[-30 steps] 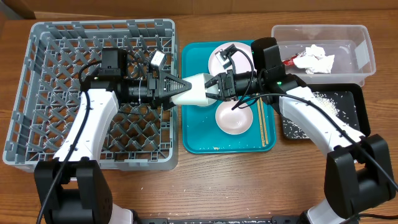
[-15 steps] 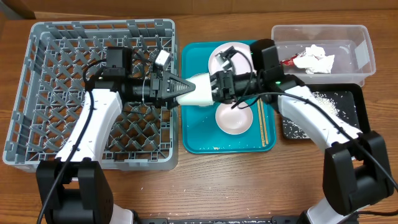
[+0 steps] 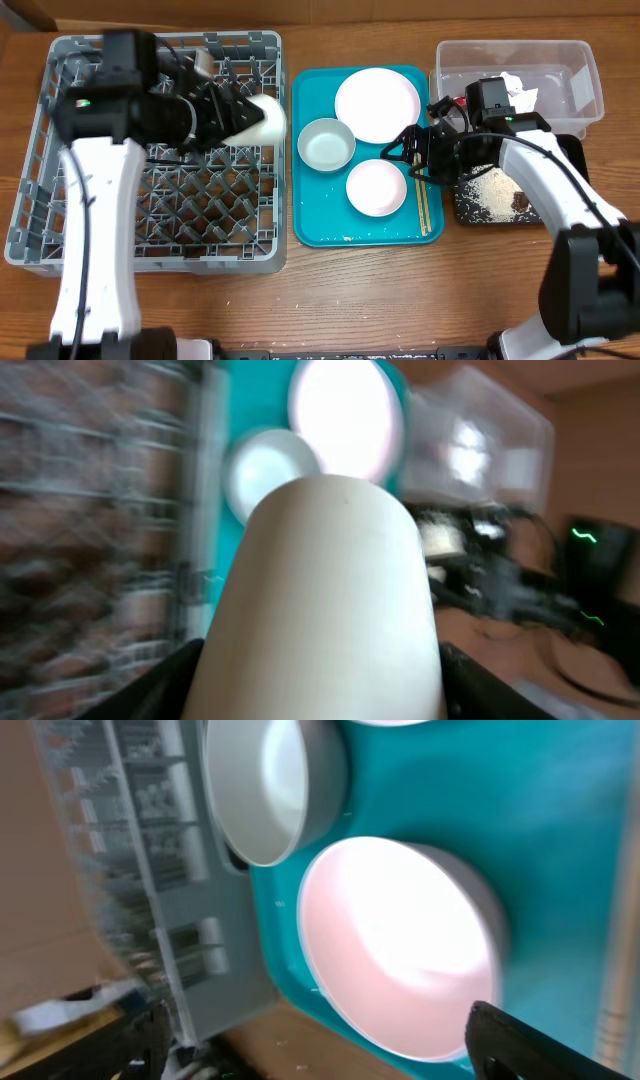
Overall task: Sort waste into correct bins and load items into the dishwasher
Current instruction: 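Place the white cup upside down in the dish rack with left gripper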
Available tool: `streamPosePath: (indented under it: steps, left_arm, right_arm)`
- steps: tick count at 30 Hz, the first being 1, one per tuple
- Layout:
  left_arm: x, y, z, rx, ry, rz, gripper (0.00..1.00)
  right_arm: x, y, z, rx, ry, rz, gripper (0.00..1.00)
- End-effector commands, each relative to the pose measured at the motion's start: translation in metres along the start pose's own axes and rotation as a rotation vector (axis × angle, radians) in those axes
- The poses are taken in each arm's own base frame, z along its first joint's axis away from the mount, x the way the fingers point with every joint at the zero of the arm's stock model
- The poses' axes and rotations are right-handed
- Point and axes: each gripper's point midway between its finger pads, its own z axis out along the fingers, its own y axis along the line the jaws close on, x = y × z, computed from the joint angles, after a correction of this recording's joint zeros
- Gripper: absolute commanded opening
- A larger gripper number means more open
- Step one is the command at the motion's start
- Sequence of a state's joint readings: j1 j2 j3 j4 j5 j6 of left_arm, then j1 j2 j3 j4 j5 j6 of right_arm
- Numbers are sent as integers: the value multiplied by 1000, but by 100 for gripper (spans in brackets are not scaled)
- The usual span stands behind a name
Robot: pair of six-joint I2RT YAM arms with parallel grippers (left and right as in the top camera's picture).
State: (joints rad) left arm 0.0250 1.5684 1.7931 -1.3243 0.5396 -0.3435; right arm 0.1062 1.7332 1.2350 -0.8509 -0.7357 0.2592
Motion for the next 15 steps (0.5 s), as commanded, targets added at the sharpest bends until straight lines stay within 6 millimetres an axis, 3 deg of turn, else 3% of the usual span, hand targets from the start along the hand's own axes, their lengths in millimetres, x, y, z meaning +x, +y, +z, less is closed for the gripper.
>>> streamPosePath:
  steps: [1, 9, 15]
  left_arm:
    - [-11, 32, -39, -347, -146, 55, 29]
    - [58, 59, -23, -536, 131, -22, 29]
    - [94, 67, 7, -604, 278, -1, 30]
  right_arm:
    - [-6, -9, -26, 170, -109, -91, 100]
    - [-4, -11, -29, 187, -109, -86, 100]
    - [-4, -11, -29, 187, -107, -86, 100]
